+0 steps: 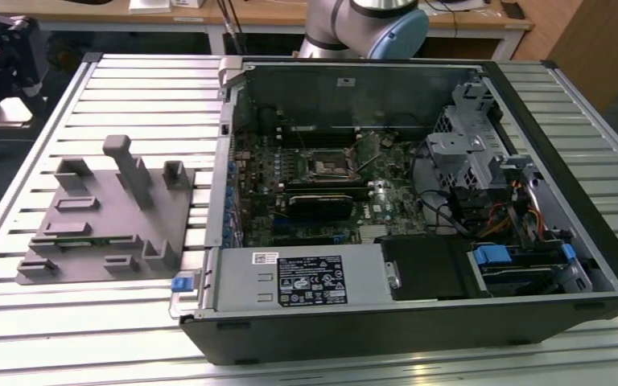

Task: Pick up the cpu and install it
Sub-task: 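Pick up the cpu and move it towards the insertion slot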

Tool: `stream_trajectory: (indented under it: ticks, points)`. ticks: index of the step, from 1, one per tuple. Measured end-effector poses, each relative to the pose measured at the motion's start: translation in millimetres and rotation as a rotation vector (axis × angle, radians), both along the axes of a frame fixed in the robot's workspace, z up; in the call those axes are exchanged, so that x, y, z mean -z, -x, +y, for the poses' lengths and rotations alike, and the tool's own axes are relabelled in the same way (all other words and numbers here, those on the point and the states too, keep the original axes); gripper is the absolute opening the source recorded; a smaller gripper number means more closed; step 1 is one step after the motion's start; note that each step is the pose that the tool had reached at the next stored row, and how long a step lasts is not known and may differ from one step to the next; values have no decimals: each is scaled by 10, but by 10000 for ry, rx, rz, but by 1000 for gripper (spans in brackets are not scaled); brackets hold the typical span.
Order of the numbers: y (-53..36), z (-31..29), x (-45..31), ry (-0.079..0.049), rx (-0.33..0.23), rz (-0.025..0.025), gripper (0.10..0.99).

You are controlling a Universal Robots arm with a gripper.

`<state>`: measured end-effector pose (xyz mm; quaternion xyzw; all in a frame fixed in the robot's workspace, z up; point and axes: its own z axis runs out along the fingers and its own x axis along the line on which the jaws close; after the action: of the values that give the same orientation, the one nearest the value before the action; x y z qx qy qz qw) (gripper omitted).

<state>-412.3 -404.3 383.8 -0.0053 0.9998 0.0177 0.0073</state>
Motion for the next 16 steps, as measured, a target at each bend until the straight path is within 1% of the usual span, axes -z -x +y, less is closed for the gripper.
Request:
stream_trajectory:
  ticks: [4,6,10,16]
  points:
    - [-26,0,-57,0,0,-1,525]
    - [-54,1,-73,-1,0,-3,525]
    - [-182,4,-76,-1,1,-1,525]
    - [-410,3,-76,0,1,0,525]
